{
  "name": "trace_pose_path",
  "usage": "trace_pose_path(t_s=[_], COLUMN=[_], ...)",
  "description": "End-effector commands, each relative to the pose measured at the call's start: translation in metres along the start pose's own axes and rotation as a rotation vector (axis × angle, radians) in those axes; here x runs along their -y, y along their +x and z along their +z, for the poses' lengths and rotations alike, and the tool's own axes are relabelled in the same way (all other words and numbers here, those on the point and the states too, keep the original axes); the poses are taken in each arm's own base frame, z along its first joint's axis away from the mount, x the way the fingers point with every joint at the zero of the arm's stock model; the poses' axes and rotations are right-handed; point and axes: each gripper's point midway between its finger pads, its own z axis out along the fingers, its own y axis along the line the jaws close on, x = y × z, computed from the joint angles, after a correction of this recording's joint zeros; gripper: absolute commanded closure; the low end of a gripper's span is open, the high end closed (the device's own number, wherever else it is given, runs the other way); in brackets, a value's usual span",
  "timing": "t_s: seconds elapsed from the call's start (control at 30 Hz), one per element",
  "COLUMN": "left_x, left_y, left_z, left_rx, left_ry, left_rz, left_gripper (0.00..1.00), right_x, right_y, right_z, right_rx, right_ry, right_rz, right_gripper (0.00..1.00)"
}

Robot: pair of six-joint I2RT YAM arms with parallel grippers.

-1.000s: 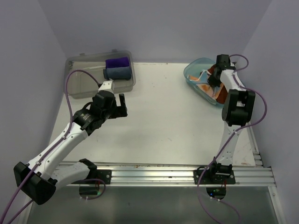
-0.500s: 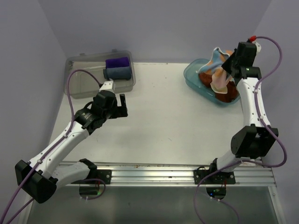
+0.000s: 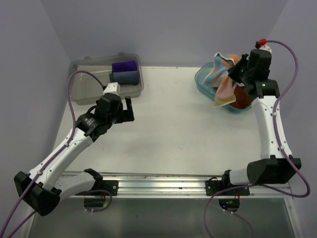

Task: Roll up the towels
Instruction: Move the towel to the center of the board

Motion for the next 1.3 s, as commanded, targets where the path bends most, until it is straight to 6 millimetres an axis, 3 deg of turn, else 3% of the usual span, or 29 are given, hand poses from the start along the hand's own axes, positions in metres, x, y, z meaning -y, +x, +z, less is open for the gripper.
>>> trace_pose_path(t_s=[0.0,0.07,0.1,0.17,0.2,0.27,0.3,0.37,0.4,0.43,0.5,0.53,0.6,0.73,0.77,0.83,0.97,1.13,1.27], left_x=[-0.002,-0.006,-0.008,-0.008,-0.008,-0.005,-0.004,0.001,0.004,0.008,0.010,0.015,0.018,0.039,0.038,0.056,0.078,0.108,0.116], left_y=[-0.041,-0.054,-0.058,-0.067,-0.068,-0.069,-0.067,-0.058,-0.053,-0.049,-0.032,-0.024,-0.003,0.046,0.066,0.085,0.125,0.174,0.206], left_z=[-0.020,-0.028,-0.031,-0.036,-0.037,-0.035,-0.032,-0.024,-0.019,-0.014,-0.001,0.001,0.008,0.012,0.015,0.013,0.017,0.035,0.050], left_rx=[0.101,0.120,0.126,0.145,0.147,0.146,0.137,0.109,0.091,0.075,0.018,-0.019,-0.086,-0.199,-0.237,-0.259,-0.318,-0.433,-0.516], left_ry=[-0.023,-0.040,-0.043,-0.040,-0.036,-0.028,-0.025,-0.004,0.006,0.025,0.033,0.061,0.085,0.185,0.188,0.245,0.299,0.336,0.337], left_rz=[-0.022,-0.030,-0.026,-0.029,-0.024,-0.023,-0.022,-0.020,-0.014,-0.012,0.002,0.011,0.029,0.029,0.030,0.018,0.042,0.106,0.132], left_gripper=[0.01,0.01,0.01,0.01,0.01,0.01,0.00,0.01,0.00,0.01,0.01,0.01,0.01,0.01,0.02,0.03,0.04,0.06,0.11], right_x=[-0.053,-0.062,-0.071,-0.084,-0.092,-0.103,-0.107,-0.106,-0.105,-0.108,-0.103,-0.100,-0.090,-0.063,-0.057,-0.040,-0.006,0.011,0.021], right_y=[0.010,0.025,0.050,0.070,0.099,0.121,0.147,0.165,0.192,0.199,0.237,0.247,0.263,0.259,0.258,0.258,0.273,0.288,0.294], right_z=[-0.062,-0.081,-0.085,-0.101,-0.100,-0.108,-0.103,-0.090,-0.077,-0.068,-0.045,-0.040,-0.033,-0.032,-0.032,-0.033,-0.039,-0.045,-0.036], right_rx=[0.015,-0.013,-0.065,-0.100,-0.150,-0.188,-0.225,-0.235,-0.288,-0.286,-0.398,-0.431,-0.469,-0.413,-0.405,-0.399,-0.452,-0.489,-0.517], right_ry=[-0.183,-0.219,-0.255,-0.320,-0.353,-0.396,-0.413,-0.367,-0.341,-0.329,-0.264,-0.246,-0.211,-0.137,-0.122,-0.083,-0.025,-0.013,0.015], right_rz=[-0.087,-0.096,-0.109,-0.058,-0.056,0.028,0.030,0.086,0.072,0.074,0.007,-0.026,-0.062,-0.132,-0.149,-0.213,-0.288,-0.300,-0.328], right_gripper=[1.00,1.00,1.00,1.00,1.00,1.00,1.00,1.00,1.00,0.93,0.61,0.43,0.29,0.30,0.32,0.34,0.33,0.28,0.26])
